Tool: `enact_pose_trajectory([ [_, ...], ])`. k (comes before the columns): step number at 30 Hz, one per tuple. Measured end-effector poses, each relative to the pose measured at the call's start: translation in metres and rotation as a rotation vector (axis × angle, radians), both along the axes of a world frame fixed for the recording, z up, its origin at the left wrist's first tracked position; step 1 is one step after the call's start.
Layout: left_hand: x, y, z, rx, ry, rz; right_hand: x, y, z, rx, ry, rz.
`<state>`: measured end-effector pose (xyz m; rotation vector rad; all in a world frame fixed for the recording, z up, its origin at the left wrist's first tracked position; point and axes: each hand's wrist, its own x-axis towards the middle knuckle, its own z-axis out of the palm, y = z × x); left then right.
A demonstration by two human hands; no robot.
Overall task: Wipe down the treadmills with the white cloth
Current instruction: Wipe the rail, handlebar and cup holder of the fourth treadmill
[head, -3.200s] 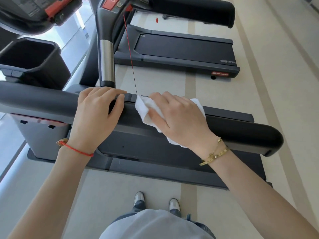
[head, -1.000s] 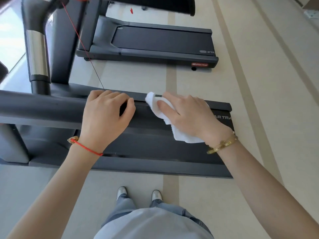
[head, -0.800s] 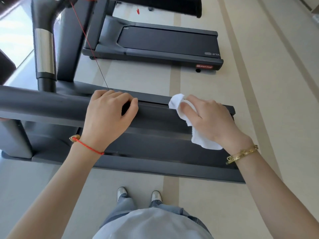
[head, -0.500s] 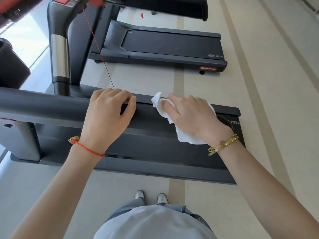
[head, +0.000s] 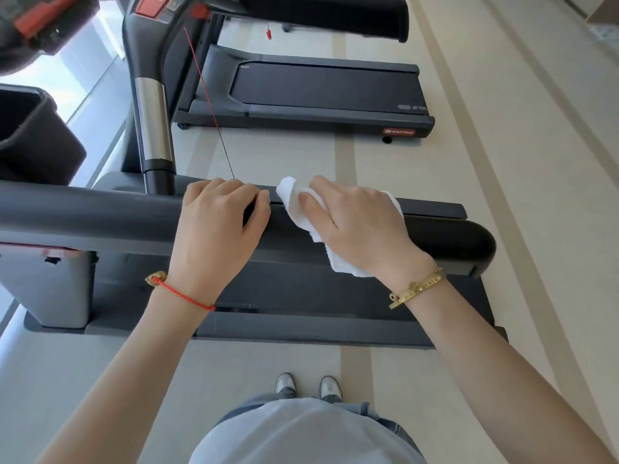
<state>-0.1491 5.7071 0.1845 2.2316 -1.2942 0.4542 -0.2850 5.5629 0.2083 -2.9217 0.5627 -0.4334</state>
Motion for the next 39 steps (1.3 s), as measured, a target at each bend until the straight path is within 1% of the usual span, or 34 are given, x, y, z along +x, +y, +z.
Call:
enact_pose_trajectory([
  [3,0.0,0.0,-0.001,-0.014,-0.004,0.009,-0.016,0.001,-0.01,-0.11,-0.133,-0.043],
  [8,-0.002,-0.001,-0.003,-0.034,-0.019,0.035,-0.032,-0.012,-0.016,-0.124,-0.205,-0.194],
  [11,-0.003,-0.002,-0.005,-0.052,-0.045,0.052,-0.021,0.002,-0.018,-0.171,-0.295,-0.26],
  [16,-0.005,-0.001,-0.002,-0.08,-0.053,0.039,0.005,0.042,-0.033,-0.224,-0.402,-0.271],
  [21,-0.003,-0.001,-0.004,-0.064,-0.028,0.03,-0.007,0.036,-0.038,-0.281,-0.462,-0.211],
  [24,-0.003,-0.004,-0.002,-0.056,0.001,0.017,-0.026,0.021,-0.039,-0.286,-0.474,-0.241],
  [29,-0.027,-0.021,0.002,-0.071,0.045,-0.078,-0.064,-0.017,-0.037,-0.251,-0.459,-0.31],
  [35,-0.06,-0.053,0.008,-0.081,0.076,-0.123,-0.092,-0.05,-0.036,-0.217,-0.429,-0.298],
  [39,-0.077,-0.07,0.004,-0.068,0.081,-0.113,-0.103,-0.064,-0.03,-0.116,-0.383,-0.294],
])
